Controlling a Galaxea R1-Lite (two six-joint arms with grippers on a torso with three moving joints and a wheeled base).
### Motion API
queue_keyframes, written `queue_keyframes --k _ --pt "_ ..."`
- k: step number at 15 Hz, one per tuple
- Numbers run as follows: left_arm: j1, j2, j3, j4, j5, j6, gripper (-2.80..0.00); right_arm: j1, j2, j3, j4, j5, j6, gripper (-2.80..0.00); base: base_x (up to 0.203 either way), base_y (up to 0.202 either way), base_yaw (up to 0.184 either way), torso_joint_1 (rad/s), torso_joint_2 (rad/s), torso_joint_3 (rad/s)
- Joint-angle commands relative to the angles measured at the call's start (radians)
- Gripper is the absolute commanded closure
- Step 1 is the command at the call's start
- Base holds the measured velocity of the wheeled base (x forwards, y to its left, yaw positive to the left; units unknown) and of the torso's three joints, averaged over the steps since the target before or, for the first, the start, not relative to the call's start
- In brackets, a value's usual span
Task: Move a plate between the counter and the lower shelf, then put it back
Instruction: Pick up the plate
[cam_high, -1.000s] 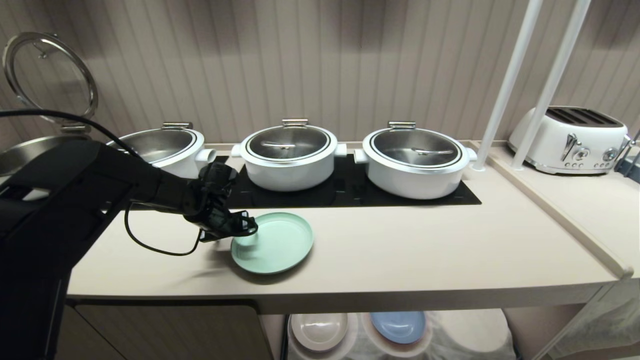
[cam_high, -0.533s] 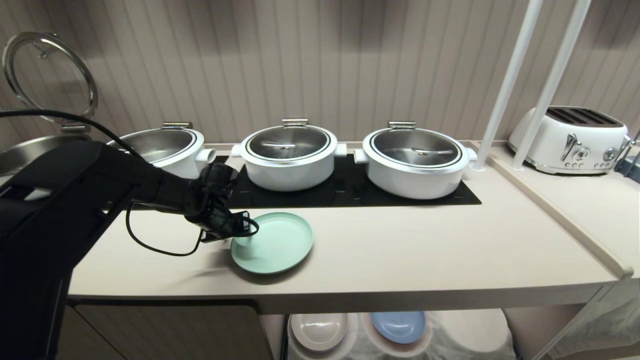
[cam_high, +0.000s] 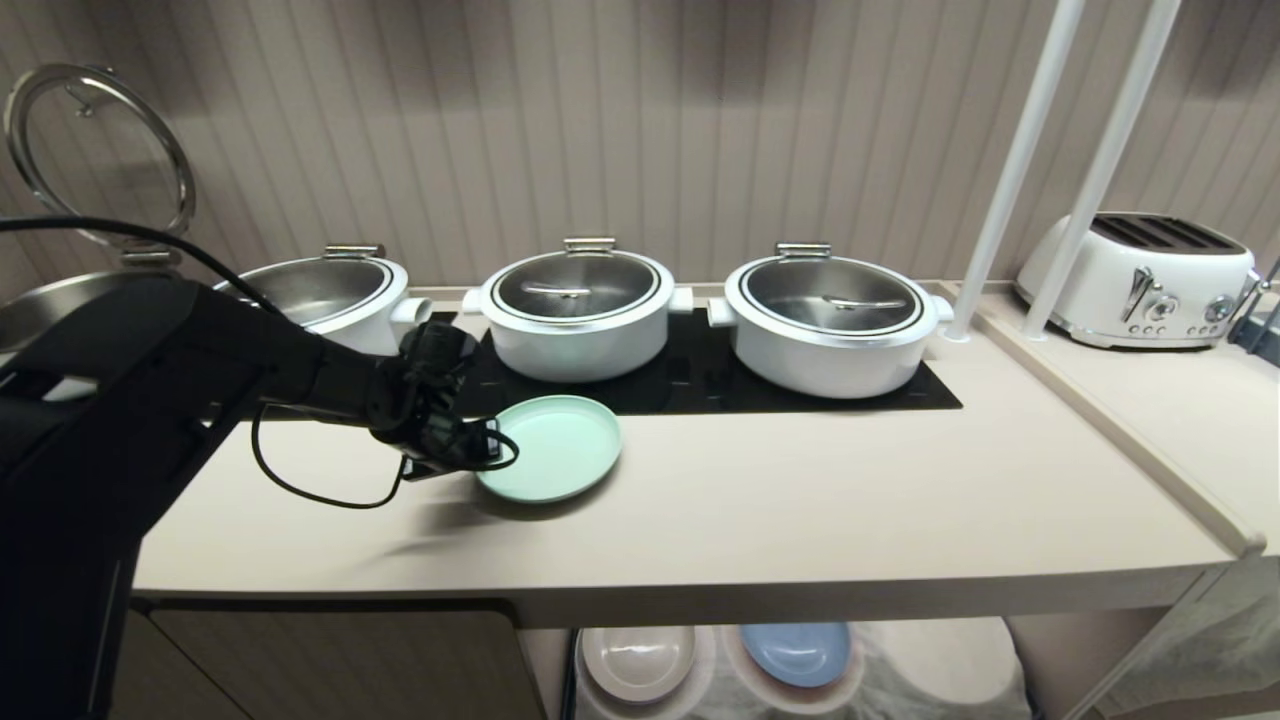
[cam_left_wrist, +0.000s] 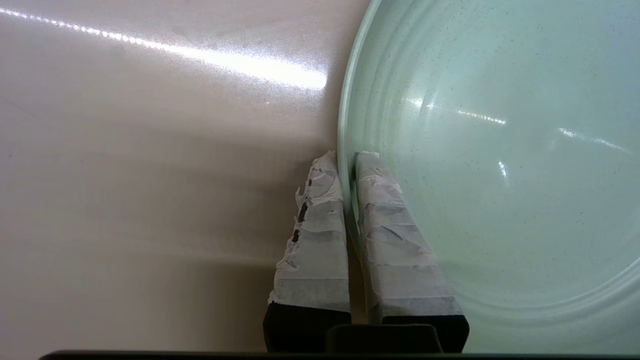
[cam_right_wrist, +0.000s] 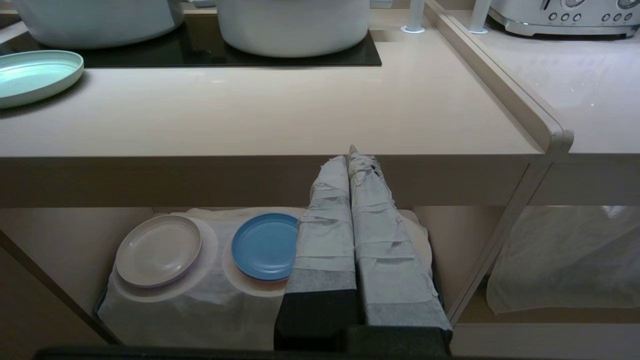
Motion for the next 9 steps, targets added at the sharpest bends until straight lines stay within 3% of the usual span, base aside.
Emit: queue_keyframes --k 1,4,9 --pt "0.001 -0.004 0.003 0.003 0.001 -0.004 0.0 0.0 0.0 0.0 0.0 0.0 -0.001 0.0 0.0 0.0 0.0 0.0 0.0 0.0" --pt "0.004 -0.02 0.008 0.003 0.001 -0.008 0.0 0.0 0.0 0.0 0.0 0.0 -0.001 0.0 0.0 0.0 0.0 0.0 0.0 0.0" --pt "-0.002 -0.066 0.04 0.005 0.0 -0.073 0.0 0.0 0.0 0.0 0.0 -0.001 -0.001 0.0 0.0 0.0 0.0 0.0 0.0 0.0"
